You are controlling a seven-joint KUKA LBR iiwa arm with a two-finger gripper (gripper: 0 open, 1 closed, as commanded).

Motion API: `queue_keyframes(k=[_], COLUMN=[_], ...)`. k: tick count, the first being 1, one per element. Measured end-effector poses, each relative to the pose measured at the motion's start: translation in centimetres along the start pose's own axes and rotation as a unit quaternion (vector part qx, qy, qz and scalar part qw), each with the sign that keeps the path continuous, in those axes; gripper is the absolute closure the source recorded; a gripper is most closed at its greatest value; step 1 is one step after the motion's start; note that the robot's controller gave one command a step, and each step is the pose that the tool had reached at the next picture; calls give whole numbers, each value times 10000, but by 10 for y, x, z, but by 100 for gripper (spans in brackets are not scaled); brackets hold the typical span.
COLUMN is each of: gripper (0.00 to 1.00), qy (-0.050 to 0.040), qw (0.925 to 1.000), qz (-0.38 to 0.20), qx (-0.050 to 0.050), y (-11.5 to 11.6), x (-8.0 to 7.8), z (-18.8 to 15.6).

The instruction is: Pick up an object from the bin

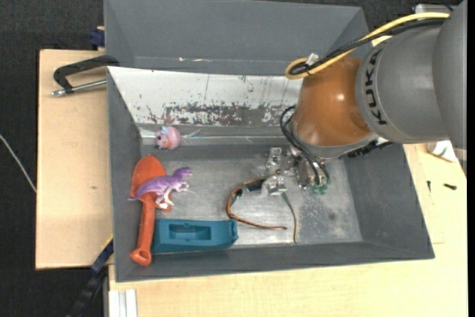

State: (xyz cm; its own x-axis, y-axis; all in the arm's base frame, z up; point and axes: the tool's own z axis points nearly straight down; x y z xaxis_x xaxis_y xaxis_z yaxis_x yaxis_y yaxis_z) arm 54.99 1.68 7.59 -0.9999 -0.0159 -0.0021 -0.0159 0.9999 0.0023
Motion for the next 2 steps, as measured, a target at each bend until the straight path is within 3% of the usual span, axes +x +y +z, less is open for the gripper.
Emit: queue_keyframes(k=[2], gripper=[100], qy=[8], qw=[10000], qz=[1], qx=[0], y=[0], x=[0], z=[-1])
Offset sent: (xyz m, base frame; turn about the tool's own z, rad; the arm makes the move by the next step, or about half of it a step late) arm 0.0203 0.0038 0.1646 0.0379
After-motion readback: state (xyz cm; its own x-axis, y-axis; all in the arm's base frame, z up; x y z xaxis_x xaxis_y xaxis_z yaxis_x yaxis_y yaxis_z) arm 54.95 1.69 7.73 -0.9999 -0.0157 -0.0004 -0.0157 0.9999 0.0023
